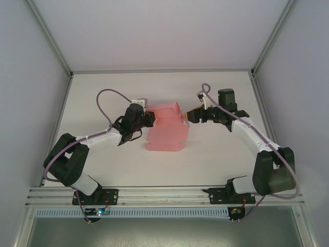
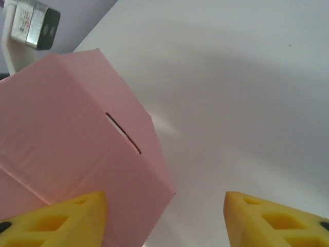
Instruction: Assemble paper box
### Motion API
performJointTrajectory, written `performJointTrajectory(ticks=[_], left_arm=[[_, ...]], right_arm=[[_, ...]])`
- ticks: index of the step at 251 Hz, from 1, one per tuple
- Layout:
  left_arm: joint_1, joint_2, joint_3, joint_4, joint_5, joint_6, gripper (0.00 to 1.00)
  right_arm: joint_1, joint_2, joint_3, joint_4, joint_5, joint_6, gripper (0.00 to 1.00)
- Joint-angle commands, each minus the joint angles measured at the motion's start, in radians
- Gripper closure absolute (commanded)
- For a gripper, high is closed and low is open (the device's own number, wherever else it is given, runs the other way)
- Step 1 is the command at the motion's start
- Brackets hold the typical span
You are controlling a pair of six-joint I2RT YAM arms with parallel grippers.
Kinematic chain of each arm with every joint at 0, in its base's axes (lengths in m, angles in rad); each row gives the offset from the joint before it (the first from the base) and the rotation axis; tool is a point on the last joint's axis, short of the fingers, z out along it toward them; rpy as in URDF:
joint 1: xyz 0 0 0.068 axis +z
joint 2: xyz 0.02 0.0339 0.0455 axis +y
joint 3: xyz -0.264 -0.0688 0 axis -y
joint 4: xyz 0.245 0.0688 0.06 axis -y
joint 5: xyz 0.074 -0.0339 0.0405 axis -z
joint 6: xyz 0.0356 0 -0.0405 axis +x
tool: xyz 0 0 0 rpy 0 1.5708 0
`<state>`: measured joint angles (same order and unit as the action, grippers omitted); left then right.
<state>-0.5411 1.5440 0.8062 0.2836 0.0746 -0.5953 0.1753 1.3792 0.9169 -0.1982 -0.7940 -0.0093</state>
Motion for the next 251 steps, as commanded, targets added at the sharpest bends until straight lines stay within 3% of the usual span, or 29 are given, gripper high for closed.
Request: performJointTrajectory(ticks=[1,70,191,251], left_arm=[[0.005,0.013,0.036,0.000,-0.017,0.017,1.00],[0.006,0.008,0.039,-0.010,-0.016,0.021,1.00],[0.005,0.001,0.037,-0.027,-0.030,0.026,1.00],[0.006,-0.007,0.046,-0.014,0.036,0.041,1.00]], right_arm=[[0.027,-0.032,0.025,-0.038,-0.016,-0.063,0.40],[0.103,-0.006,0.070,-0.050,0.035,-0.107,0.44],[0.212,-0.001,0.111,-0.085,0.186,-0.147,0.42],[0.283,0.013,0.088,-0.032,0.444,-0.178,0.34]])
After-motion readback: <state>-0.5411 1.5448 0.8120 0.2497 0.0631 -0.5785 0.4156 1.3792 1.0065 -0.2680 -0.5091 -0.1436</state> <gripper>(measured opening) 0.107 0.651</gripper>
